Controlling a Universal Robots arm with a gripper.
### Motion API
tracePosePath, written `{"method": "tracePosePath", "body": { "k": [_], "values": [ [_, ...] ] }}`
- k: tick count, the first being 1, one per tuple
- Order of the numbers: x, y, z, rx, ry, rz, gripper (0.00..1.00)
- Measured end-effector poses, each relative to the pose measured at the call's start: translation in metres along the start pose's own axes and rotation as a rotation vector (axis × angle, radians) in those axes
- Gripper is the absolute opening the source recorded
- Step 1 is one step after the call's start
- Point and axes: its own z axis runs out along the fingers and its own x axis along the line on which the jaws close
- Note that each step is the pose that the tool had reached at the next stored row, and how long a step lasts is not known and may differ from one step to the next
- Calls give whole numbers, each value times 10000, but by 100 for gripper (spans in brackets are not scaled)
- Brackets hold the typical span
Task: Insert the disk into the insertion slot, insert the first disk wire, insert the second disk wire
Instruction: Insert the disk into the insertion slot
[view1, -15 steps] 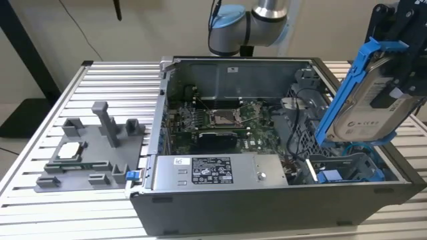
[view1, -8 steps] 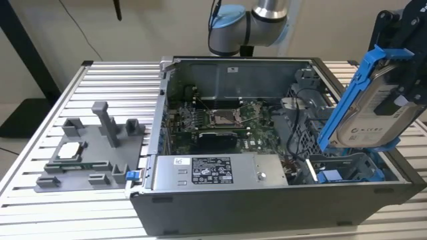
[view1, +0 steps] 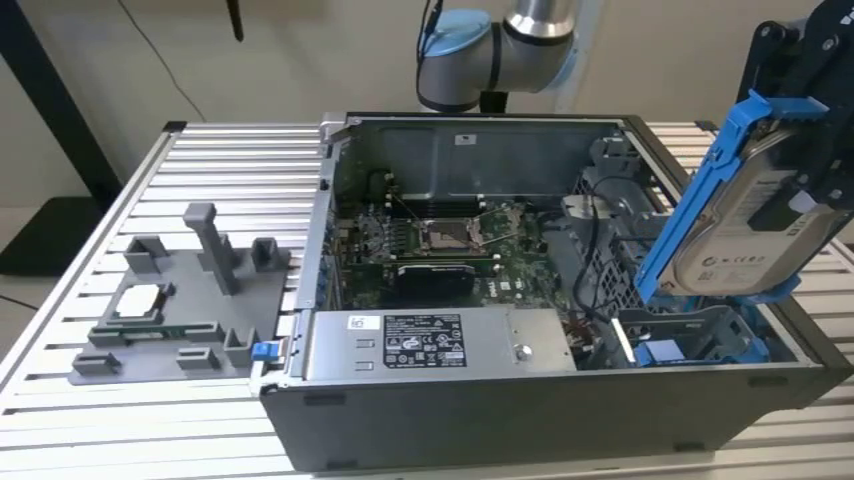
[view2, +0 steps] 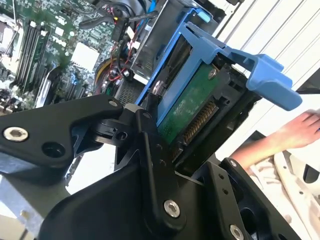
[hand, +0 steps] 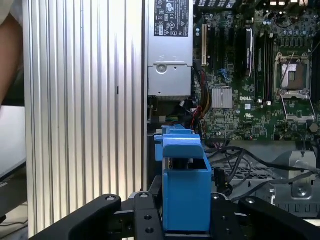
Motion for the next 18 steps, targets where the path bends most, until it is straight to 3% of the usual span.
{"method": "tracePosePath", "body": {
  "k": [18],
  "values": [
    [3,-6,9,-3,0,0,0]
  ]
}}
